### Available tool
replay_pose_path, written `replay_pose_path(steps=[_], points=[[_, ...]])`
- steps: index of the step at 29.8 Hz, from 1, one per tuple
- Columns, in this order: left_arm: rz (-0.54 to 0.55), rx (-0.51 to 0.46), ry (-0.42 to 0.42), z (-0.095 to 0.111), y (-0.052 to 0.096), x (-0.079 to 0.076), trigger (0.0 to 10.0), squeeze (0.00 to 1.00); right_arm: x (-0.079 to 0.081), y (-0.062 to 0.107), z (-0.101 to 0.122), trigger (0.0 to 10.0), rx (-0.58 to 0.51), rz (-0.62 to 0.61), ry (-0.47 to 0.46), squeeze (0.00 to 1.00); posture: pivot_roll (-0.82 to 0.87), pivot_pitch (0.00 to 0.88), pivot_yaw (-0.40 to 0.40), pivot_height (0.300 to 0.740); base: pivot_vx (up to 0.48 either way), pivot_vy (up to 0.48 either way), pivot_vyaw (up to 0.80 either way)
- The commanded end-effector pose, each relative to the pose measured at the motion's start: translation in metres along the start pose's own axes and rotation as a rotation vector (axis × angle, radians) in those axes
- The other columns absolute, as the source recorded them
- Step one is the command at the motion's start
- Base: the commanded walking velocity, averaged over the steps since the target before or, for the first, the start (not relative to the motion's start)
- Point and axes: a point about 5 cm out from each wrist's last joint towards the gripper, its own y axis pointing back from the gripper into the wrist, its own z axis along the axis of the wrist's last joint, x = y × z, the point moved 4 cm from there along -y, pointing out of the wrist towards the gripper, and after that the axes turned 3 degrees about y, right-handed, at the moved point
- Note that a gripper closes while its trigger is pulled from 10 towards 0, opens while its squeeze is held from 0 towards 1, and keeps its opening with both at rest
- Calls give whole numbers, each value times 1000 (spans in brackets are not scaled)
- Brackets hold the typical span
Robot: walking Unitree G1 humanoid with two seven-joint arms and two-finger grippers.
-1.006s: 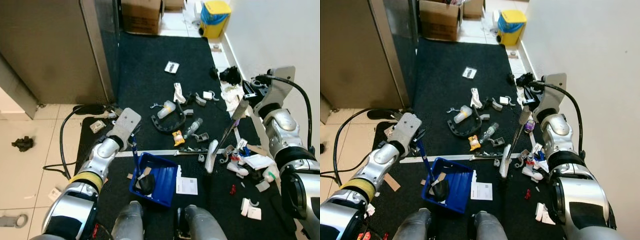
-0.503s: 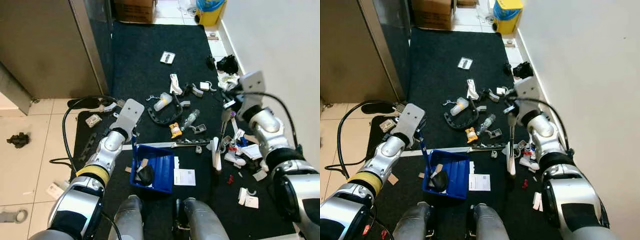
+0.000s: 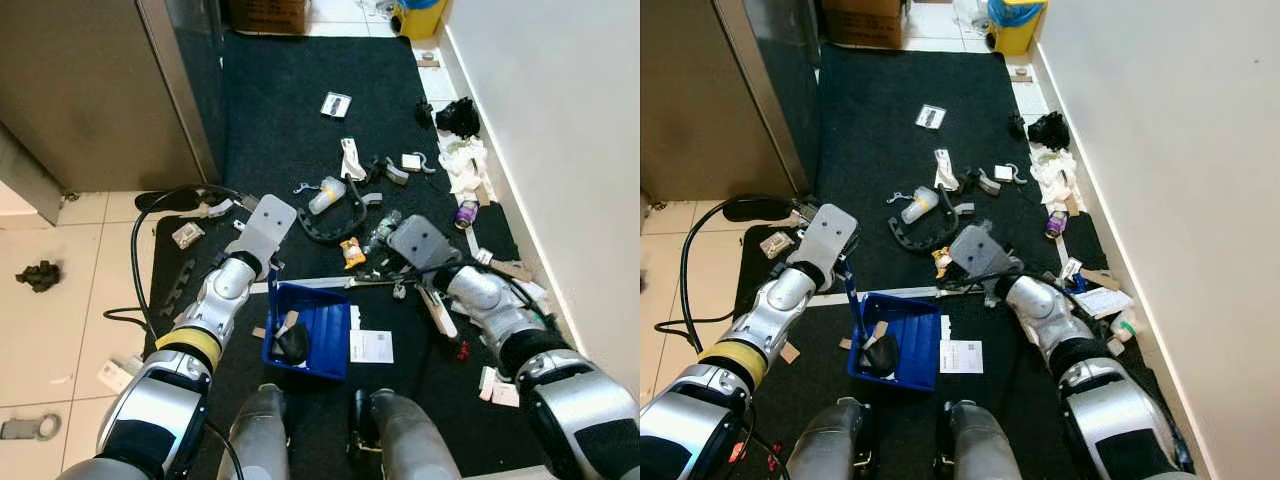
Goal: Sweep floor
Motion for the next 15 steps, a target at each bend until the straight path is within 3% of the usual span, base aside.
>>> replay_pose_path(steps=[1, 2, 3, 5, 7, 8, 10, 11, 12, 13, 15], points=[[-30, 321, -151, -79, 30, -3, 0, 0, 9, 1, -3, 10000, 0, -19, -32, 0, 122, 238, -74, 740, 0, 0, 0], [-30, 321, -151, -79, 30, -3, 0, 0, 9, 1, -3, 10000, 0, -19, -32, 0, 122, 238, -74, 740, 0, 0, 0], [-34, 323, -144, -80, 30, -4, 0, 0, 11, -1, -3, 10000, -1, -61, -100, 0, 112, 233, -76, 740, 0, 0, 0], [-39, 329, -127, -82, 31, -7, 0, 0, 10, -4, -5, 10000, 5, -189, -332, 0, 101, 230, -80, 740, 0, 0, 0], [-39, 329, -127, -82, 31, -7, 0, 0, 10, -4, -5, 10000, 5, -189, -332, 0, 101, 230, -80, 740, 0, 0, 0], [-39, 332, -121, -83, 32, -8, 0, 0, 8, -4, -8, 10000, 10, -261, -454, 0, 98, 230, -82, 740, 0, 0, 0], [-39, 332, -121, -83, 32, -8, 0, 0, 8, -4, -8, 10000, 10, -261, -454, 0, 98, 230, -82, 740, 0, 0, 0], [-36, 334, -116, -84, 32, -8, 0, 0, 5, -4, -11, 10000, 10, -333, -564, 0, 94, 229, -85, 740, 0, 0, 0], [-36, 334, -116, -84, 32, -8, 0, 0, 5, -4, -11, 10000, 10, -333, -564, 0, 94, 229, -85, 740, 0, 0, 0], [-27, 336, -111, -85, 33, -7, 0, 0, -1, -4, -11, 10000, -13, -420, -700, 0, 91, 233, -89, 740, 0, 0, 0], [-27, 336, -111, -85, 33, -7, 0, 0, -1, -4, -11, 10000, -13, -420, -700, 0, 91, 233, -89, 740, 0, 0, 0]])
